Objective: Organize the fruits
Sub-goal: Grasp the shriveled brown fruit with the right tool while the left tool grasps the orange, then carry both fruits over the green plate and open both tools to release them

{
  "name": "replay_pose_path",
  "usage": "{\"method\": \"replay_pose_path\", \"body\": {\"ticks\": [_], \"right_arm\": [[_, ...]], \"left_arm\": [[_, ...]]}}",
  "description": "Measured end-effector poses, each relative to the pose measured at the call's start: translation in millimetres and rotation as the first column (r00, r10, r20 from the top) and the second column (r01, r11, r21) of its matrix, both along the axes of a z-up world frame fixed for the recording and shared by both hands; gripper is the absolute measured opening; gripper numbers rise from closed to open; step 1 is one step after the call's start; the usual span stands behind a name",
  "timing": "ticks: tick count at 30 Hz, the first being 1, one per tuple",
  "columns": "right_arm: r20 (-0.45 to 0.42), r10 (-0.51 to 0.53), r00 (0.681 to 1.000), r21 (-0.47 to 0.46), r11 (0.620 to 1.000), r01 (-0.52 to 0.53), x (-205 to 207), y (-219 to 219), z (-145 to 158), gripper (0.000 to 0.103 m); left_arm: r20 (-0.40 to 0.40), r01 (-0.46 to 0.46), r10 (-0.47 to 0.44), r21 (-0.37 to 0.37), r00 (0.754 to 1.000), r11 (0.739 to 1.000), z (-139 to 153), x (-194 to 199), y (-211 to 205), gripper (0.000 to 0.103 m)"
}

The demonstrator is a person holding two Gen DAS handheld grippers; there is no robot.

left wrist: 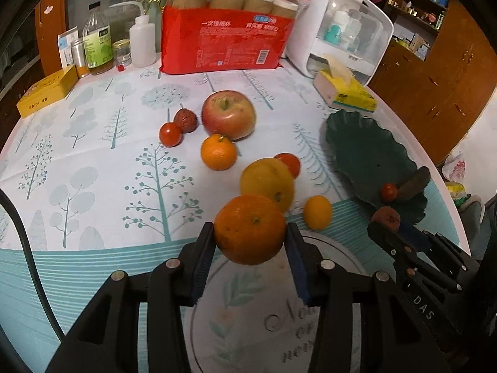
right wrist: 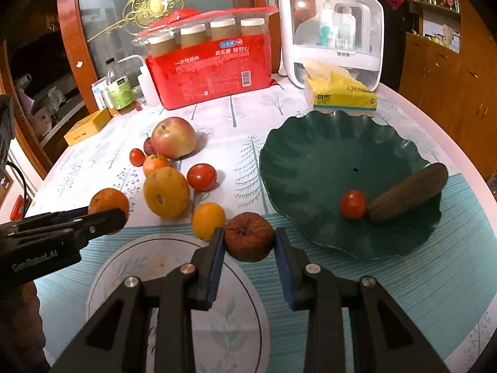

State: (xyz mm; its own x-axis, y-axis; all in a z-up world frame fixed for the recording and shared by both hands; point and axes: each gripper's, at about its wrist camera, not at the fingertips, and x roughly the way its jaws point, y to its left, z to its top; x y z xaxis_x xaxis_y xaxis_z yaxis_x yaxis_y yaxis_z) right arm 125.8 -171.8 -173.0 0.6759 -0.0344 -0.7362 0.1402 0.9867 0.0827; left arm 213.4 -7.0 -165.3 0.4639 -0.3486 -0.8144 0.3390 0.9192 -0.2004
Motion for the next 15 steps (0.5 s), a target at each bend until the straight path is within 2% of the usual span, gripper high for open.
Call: {"method": "replay_pose_path", "body": {"ticks": [9, 15], "right_arm": [[0.001, 0.024, 1.0, 0.015, 1.0, -0.024, -22.2, -21.1, 12.9, 0.032], [-0.008, 0.054, 0.999, 0.023, 0.998, -0.054, -31.8, -45.6, 22.0, 0.032]], "left_arm": [[0.015, -0.007, 0.007, -0.002, 1.0, 1.0, 18.7, -24.1, -25.6, 0.044], [-0.012, -0.035, 0.035, -0.012, 0.999, 0.999, 26.6, -39.5, -49.4, 0.044]]}}
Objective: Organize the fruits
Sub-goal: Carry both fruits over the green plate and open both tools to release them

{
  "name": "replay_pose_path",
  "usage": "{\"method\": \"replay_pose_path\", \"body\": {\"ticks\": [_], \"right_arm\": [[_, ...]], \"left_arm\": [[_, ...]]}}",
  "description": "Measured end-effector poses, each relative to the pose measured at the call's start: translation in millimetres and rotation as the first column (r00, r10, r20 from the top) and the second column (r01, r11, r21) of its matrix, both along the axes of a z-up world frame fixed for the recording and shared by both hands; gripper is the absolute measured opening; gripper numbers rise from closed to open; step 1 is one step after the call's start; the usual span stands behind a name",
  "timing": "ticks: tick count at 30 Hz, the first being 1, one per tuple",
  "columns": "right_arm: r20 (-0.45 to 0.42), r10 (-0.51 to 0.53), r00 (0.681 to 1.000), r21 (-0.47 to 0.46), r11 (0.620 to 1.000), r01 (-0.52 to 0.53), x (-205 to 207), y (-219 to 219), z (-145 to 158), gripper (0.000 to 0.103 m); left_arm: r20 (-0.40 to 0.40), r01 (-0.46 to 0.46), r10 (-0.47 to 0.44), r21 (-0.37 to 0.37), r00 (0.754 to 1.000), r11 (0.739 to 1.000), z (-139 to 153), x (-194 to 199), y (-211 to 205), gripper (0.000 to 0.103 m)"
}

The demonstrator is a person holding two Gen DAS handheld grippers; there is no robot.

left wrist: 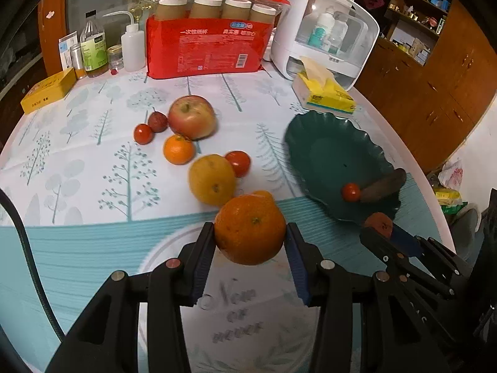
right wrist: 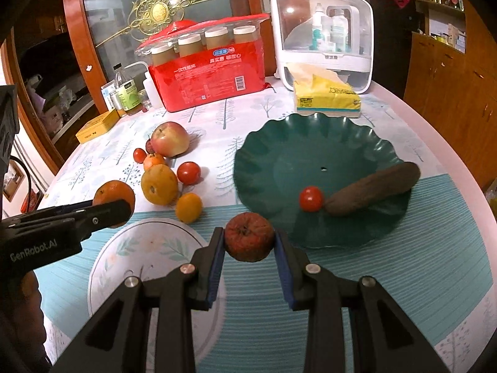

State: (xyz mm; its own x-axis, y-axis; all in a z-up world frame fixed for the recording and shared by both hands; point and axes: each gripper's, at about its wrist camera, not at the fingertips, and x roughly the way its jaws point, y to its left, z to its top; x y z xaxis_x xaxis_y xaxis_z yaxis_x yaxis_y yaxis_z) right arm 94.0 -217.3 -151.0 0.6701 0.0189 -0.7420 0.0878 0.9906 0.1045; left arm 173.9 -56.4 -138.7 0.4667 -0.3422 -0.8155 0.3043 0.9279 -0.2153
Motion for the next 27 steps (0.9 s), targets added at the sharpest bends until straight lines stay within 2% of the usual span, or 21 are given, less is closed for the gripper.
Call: {"method": "replay_pose_path", "body": {"ticks": [8, 13, 27], "right_arm": [[-0.015, 0.045, 0.999, -0.005, 0.999, -0.045, -4.7, -40.8, 10.0, 0.032], [-0.011, 0.068, 0.998, -0.02, 0.998, -0.068, -3.6, -67.4, 16.3, 0.032], [0.012, 0.098, 0.995, -0.066, 0.993, -0.097, 21.1, -148.9, 29.9, 0.032]], "left_arm": [[0.0, -0.04, 0.04, -0.003, 0.999, 0.999, 7.8, -15.2, -34.2, 0.044], [0.03, -0.068, 0.068, -0.006, 0.997, 0.998, 14.1, -19.8, -57.9, 0.044], [0.061, -0.121, 0.122, -0.019, 0.991, 0.993, 15.2, -2.3, -115.6, 0.044]]}}
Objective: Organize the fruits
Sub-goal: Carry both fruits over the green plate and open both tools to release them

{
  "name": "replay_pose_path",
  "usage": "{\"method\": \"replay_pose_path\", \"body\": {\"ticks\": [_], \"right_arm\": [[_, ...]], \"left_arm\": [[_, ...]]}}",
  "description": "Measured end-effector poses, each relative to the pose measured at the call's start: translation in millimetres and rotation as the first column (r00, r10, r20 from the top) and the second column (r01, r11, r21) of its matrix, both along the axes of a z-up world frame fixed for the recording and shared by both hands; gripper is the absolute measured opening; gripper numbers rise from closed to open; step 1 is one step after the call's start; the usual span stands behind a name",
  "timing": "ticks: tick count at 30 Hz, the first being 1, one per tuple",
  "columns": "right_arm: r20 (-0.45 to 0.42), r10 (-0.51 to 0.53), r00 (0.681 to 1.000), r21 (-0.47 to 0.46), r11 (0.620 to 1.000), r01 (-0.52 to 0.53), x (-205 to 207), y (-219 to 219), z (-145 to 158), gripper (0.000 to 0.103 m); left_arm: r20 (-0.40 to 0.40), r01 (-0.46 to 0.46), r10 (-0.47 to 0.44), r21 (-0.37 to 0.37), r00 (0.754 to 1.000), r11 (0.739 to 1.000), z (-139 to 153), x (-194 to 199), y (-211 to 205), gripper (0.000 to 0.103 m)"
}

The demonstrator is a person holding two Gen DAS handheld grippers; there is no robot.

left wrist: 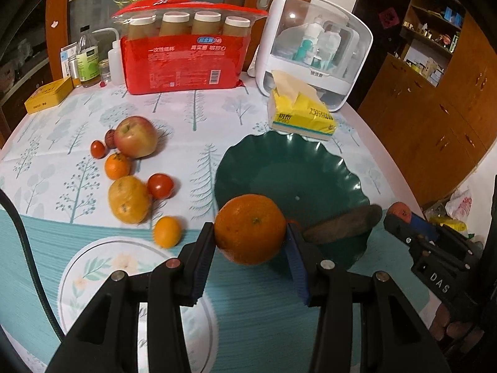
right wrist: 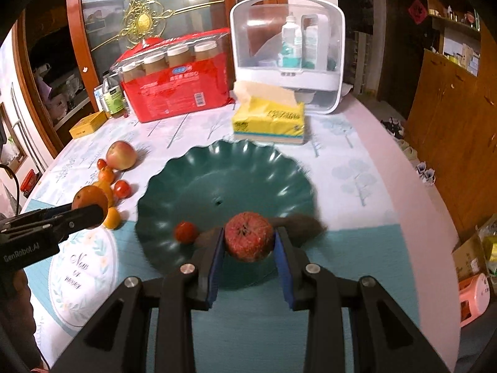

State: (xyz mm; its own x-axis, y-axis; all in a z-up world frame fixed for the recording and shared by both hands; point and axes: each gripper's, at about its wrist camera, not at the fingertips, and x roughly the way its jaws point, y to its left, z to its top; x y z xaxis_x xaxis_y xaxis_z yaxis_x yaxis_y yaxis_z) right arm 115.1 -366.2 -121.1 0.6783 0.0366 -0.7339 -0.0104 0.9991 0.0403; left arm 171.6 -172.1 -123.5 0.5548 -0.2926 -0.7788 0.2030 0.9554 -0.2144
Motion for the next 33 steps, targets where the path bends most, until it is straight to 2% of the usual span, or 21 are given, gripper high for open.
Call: {"method": "replay_pose_path", "body": {"ticks": [6, 11, 18, 29, 32, 33], "right_arm": [[0.019, 0.03, 0.999, -0.006, 1.0, -0.03, 22.6, -19.0, 7.6, 0.032], [0.011, 0.071, 0.997, -0.009, 0.997, -0.071, 40.3, -21.7, 4.9, 0.032], [-0.029, 0.11, 0.993, 0.038, 0.993, -0.109, 56.4, -20.4, -8.1, 0.032], [-0.088, 0.108, 0.99, 0.101, 0.99, -0.099, 67.8, -25.4, -28.6, 0.032], [-0.106, 0.094, 0.99, 0.114, 0.99, -0.082, 68.8, -27.5, -31.3, 0.034], [-0.118, 0.087, 0.989, 0.121, 0.99, -0.073, 69.4, -28.6, -32.6, 0.036]], "left_arm": [[0.025, -0.007, 0.007, 0.003, 1.0, 1.0, 0.1, 19.2, -21.5, 0.044], [0.016, -0.015, 0.015, 0.01, 1.0, 1.0, -4.7, 33.0, -31.8, 0.044], [-0.048, -0.025, 0.026, 0.012, 0.998, 1.0, -21.0, 44.0, -43.4, 0.044], [-0.13, -0.007, 0.007, 0.001, 0.991, 1.0, -40.0, 48.7, -57.0, 0.044], [-0.132, -0.012, 0.013, 0.006, 0.991, 1.0, -40.3, 48.9, -57.5, 0.048], [-0.13, -0.016, 0.017, 0.006, 0.991, 1.0, -39.8, 49.4, -57.0, 0.056]]}}
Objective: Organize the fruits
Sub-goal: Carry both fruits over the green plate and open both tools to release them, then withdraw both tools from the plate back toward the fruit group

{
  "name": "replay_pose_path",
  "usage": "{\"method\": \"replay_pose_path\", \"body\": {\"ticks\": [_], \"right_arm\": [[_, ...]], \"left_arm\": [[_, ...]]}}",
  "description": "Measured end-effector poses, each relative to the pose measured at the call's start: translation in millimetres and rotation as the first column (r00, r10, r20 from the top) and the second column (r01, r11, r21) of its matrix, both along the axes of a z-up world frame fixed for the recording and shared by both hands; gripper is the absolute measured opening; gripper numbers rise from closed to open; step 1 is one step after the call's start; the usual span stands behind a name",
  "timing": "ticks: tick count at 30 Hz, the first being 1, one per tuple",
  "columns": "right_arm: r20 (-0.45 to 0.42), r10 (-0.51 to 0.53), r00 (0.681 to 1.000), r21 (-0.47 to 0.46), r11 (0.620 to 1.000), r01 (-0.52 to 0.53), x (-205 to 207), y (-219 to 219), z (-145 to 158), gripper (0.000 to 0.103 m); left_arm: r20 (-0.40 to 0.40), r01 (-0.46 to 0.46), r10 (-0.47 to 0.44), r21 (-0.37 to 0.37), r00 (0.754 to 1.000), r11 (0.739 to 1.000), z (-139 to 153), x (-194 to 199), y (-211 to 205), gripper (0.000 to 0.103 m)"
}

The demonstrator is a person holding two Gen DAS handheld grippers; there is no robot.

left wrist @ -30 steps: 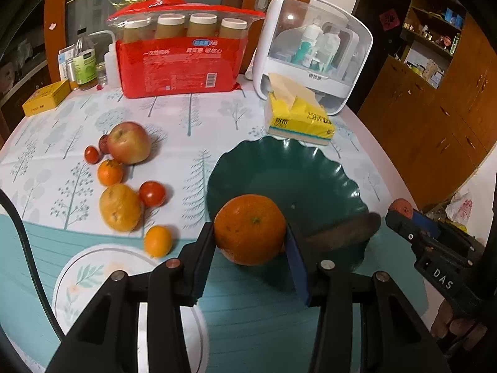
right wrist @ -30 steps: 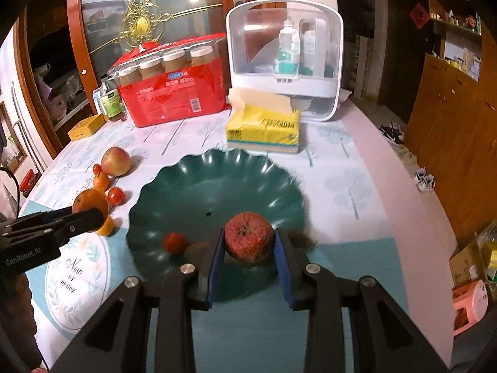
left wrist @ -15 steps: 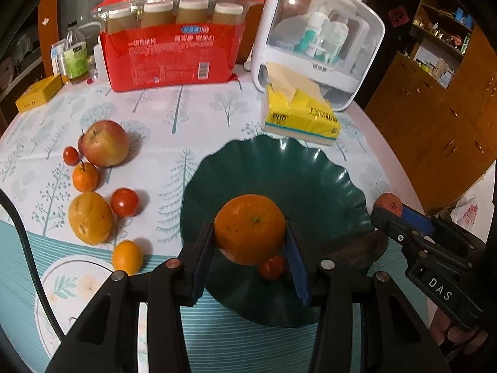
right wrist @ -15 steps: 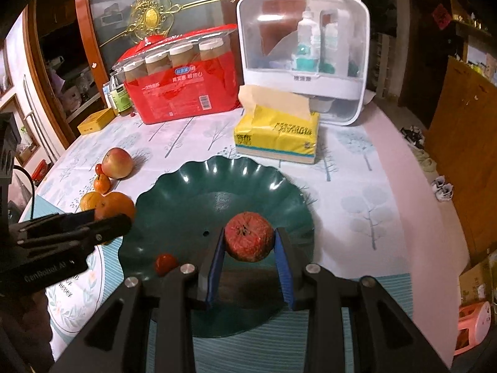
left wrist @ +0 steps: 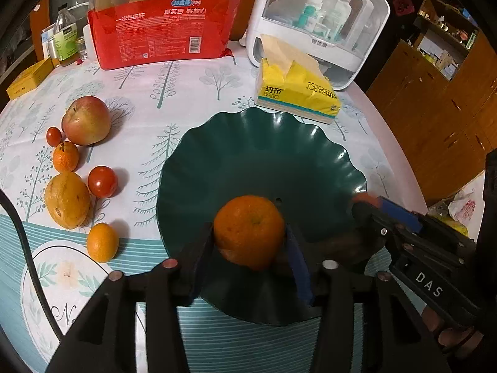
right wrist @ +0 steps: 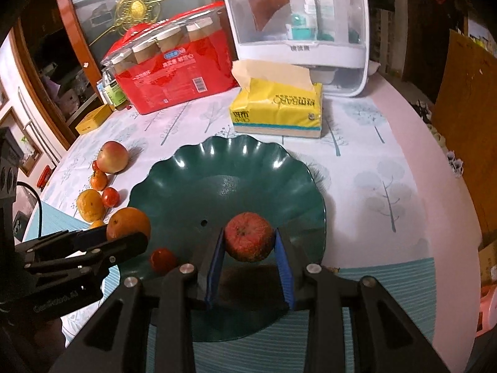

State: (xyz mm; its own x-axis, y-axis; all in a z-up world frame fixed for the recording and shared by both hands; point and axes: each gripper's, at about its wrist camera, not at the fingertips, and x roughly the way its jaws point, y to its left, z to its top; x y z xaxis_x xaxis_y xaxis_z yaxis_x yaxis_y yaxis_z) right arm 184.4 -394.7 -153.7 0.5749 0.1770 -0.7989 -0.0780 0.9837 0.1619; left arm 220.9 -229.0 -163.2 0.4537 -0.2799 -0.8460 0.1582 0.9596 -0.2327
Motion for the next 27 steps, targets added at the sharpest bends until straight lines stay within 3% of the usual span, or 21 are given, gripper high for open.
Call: {"method": "replay_pose_path", "body": {"ticks": [8, 13, 27], "right_arm": [[-0.022, -0.041, 0.999, 0.023, 0.999, 0.041, -3.8, -2.4, 1.7, 0.049], [-0.033, -0.05, 0.998, 0.032, 0.998, 0.051, -10.9, -0.1, 6.5, 0.049], [-0.102, -0.016, 0.995, 0.092, 0.995, 0.026, -44.5, 38.1, 12.2, 0.049]], "left_arm": [[0.037, -0.03, 0.031, -0.022, 0.999, 0.999, 17.4, -10.8, 14.1, 0.069], [0.042, -0.064, 0.065, -0.024, 0.997, 0.998, 24.9, -21.7, 28.6, 0.075], [-0.026, -0.135, 0.135, -0.015, 0.991, 0.991, 16.1, -69.9, 87.9, 0.076]]}}
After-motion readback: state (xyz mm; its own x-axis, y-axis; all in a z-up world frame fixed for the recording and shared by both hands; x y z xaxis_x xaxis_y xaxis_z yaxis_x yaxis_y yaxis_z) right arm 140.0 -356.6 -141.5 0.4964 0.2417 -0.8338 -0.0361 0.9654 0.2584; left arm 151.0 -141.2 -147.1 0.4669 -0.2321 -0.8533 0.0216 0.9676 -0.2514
